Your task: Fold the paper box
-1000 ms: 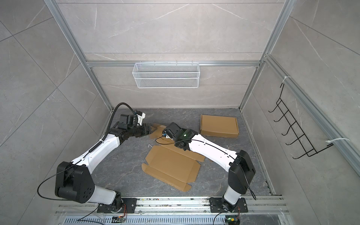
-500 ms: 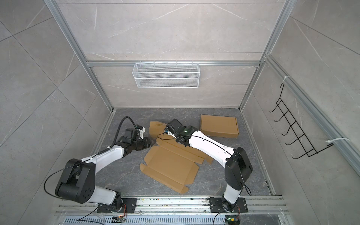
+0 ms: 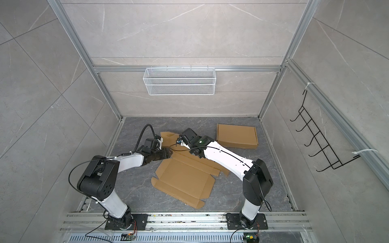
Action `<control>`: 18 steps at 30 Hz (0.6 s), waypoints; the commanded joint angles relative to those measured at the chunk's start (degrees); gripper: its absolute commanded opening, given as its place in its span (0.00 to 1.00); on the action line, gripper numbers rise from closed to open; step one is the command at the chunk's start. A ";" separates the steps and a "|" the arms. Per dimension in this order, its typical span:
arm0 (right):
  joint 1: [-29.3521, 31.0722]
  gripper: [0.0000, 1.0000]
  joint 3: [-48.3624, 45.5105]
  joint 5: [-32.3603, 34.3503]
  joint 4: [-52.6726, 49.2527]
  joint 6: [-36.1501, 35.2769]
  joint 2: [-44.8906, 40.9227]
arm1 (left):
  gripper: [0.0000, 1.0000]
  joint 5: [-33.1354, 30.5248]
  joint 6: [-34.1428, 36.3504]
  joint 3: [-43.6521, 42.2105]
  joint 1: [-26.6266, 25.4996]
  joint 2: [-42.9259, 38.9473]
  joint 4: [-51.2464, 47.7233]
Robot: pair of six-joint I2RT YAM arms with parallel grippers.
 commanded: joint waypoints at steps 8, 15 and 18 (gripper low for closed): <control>-0.11 0.00 -0.04 -0.18 -0.58 -0.29 -0.18 | 0.63 4.14 1.26 3.85 -3.29 -0.70 2.77; -0.14 0.00 0.30 0.13 -0.87 -0.11 0.01 | 0.58 5.98 0.72 2.79 -5.05 -1.07 2.03; -0.14 0.00 0.45 0.12 -1.02 0.07 0.16 | 0.57 5.96 0.44 2.53 -6.53 -1.60 2.63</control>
